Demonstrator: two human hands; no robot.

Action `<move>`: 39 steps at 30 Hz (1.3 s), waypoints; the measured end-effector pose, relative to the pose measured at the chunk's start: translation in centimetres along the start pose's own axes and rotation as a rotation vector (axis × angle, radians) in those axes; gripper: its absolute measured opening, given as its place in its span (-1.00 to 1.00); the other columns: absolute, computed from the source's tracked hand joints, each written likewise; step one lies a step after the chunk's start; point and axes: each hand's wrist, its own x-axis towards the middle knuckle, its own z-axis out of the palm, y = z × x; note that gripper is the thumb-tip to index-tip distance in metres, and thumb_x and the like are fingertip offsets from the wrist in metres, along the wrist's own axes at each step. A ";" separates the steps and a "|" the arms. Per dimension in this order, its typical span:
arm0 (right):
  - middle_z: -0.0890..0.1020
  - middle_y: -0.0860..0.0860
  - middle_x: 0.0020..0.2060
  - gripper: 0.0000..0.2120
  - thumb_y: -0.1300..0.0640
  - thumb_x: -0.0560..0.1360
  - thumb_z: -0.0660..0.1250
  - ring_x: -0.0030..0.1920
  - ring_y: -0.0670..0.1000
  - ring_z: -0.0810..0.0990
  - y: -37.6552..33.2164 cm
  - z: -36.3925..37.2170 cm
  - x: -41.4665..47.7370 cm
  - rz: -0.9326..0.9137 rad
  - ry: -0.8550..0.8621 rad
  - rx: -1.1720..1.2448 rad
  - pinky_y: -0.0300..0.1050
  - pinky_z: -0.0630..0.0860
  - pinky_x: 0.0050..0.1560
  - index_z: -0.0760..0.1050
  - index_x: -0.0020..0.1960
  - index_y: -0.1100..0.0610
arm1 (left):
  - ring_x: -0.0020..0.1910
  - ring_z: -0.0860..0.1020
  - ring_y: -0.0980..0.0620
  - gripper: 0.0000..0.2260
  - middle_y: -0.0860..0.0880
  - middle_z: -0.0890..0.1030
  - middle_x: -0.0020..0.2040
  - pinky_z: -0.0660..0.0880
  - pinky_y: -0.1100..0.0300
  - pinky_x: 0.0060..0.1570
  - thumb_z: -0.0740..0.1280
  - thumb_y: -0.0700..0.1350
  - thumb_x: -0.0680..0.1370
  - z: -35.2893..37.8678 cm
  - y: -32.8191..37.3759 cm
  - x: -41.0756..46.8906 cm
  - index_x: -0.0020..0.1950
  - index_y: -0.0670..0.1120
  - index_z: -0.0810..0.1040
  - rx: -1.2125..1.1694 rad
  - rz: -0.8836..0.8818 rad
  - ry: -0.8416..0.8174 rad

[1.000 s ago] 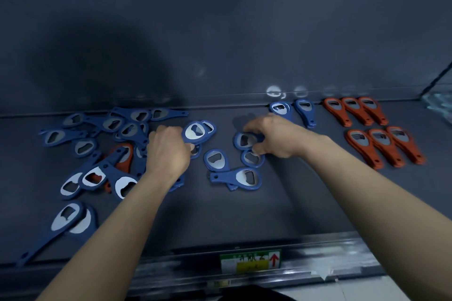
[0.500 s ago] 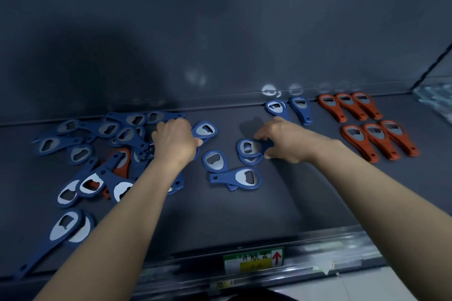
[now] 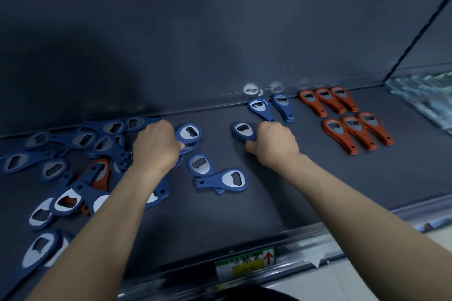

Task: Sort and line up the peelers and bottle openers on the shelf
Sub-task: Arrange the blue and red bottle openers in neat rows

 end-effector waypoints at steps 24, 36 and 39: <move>0.54 0.18 -0.10 -0.76 0.17 0.54 0.21 -0.21 0.12 0.39 -2.1 1.3 3.5 0.114 0.127 0.172 -0.11 0.27 -0.27 0.25 -0.25 0.22 | -0.16 0.53 -0.17 -0.73 -0.13 0.55 -0.25 0.37 0.08 -0.19 0.37 -0.07 0.51 2.7 4.2 0.7 -0.25 -0.24 0.48 -0.167 -0.019 0.117; 0.54 0.19 0.00 -0.73 0.04 0.55 0.24 0.00 0.20 0.53 -0.5 1.6 2.6 -0.034 0.148 0.133 -0.11 0.29 -0.21 0.41 0.02 0.27 | 0.00 0.55 -0.30 -0.71 -0.26 0.58 -0.01 0.36 0.05 -0.25 0.33 -0.09 0.53 5.7 8.4 1.5 0.11 -0.22 0.34 -0.078 -0.001 0.147; 0.54 0.17 -0.01 -0.71 0.01 0.55 0.24 -0.01 0.19 0.53 -0.1 1.5 2.6 -0.060 0.142 0.147 -0.11 0.29 -0.21 0.41 0.03 0.26 | 0.00 0.54 -0.25 -0.63 -0.23 0.56 0.01 0.35 0.08 -0.19 0.36 0.00 0.51 5.9 8.5 1.2 0.13 -0.23 0.39 -0.074 0.040 0.118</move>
